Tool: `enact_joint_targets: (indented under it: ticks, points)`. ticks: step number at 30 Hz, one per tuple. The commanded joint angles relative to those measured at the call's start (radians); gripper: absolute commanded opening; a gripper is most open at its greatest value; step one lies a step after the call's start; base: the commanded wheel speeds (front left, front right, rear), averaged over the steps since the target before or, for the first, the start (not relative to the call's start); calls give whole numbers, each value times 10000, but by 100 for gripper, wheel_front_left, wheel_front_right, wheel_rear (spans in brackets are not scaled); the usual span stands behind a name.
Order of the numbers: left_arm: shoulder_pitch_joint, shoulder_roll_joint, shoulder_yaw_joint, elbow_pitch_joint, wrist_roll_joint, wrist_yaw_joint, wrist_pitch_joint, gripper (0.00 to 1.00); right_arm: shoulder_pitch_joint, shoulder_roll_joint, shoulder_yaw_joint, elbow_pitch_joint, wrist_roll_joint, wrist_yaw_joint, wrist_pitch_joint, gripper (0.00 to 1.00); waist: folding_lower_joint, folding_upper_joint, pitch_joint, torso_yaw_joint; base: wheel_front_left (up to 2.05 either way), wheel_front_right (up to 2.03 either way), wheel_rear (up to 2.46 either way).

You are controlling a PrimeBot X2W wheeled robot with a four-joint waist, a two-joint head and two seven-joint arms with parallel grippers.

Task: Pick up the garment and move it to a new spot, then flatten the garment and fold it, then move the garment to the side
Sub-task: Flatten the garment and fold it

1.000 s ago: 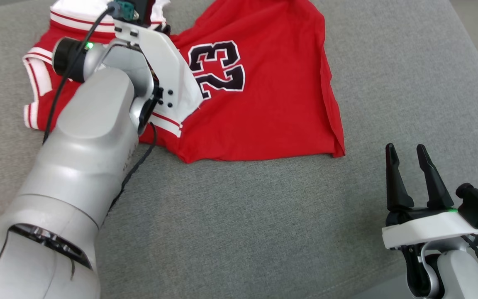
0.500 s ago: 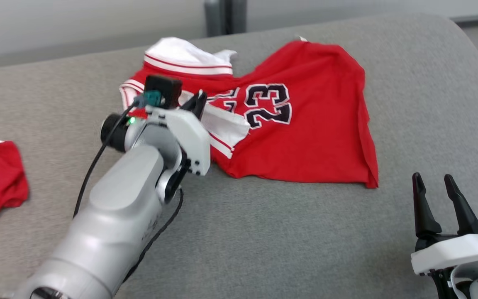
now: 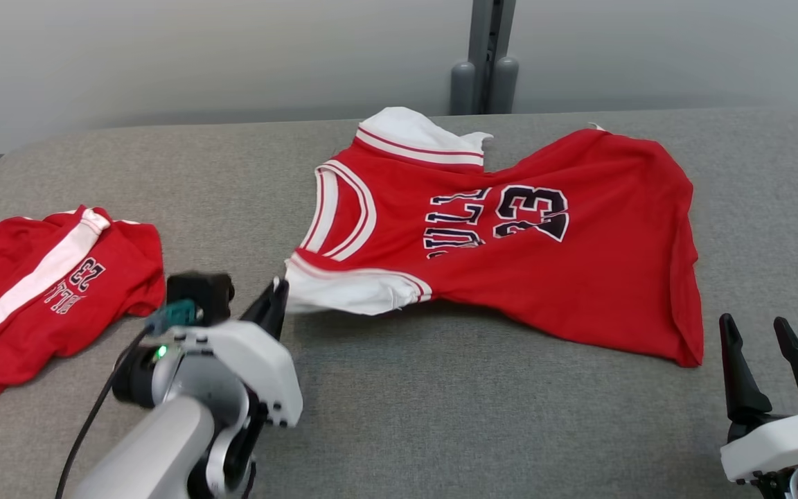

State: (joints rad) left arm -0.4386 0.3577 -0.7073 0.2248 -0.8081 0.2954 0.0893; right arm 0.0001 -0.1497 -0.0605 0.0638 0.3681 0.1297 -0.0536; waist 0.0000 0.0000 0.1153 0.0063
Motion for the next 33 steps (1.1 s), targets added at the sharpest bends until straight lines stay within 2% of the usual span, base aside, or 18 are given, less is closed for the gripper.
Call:
enact_joint_targets:
  ticks: [1, 4, 8, 17, 18, 19, 20, 21, 26, 33]
  points:
    - [431, 249, 88, -598, -64, 331, 115, 0, 108, -101, -60, -84, 43, 21, 96, 100, 0, 0, -5, 114, 0, 0, 0]
    - [1229, 631, 113, -1748, -141, 891, 358, 0, 145, -135, -159, -160, 60, 21, 222, 100, 0, 0, 24, 230, 0, 0, 0]
    - [2070, 931, -62, -2491, -195, 1331, 610, 0, 174, -185, -203, -254, 74, 21, 431, 100, 0, 0, 61, 348, 0, 0, 0]
    - [2733, 783, -504, -2472, -288, 1372, 757, 0, 120, -286, -356, -407, 92, 21, 686, 100, 0, 0, 206, 462, 0, 0, 0]
    - [2768, 765, -533, -2400, -312, 1352, 756, 7, 119, -302, -384, -416, 85, 21, 711, 100, 0, 0, 215, 458, 0, 0, 0]
    - [2825, 750, -573, -2304, -335, 1331, 777, 45, 121, -308, -394, -435, 76, 21, 726, 100, 0, 0, 217, 451, 0, 0, 0]
    - [2900, 737, -655, -2192, -389, 1308, 879, 96, 127, -304, -403, -463, 62, 21, 763, 100, 0, 0, 219, 441, 0, 0, 0]
    - [2942, 747, -743, -2100, -398, 1245, 936, 100, 137, -297, -400, -480, 45, 21, 782, 100, 0, 0, 212, 429, 0, 0, 0]
    - [2820, 751, -434, -1925, -373, 1232, 477, 100, 218, -245, -334, -597, -39, 21, 841, 100, 0, 0, 104, 388, 0, 0, 0]
    - [2391, 1085, 394, -2433, -30, 1183, -809, 100, 280, -62, -199, -859, -111, 21, 634, 100, 0, 0, -143, 338, 0, 0, 0]
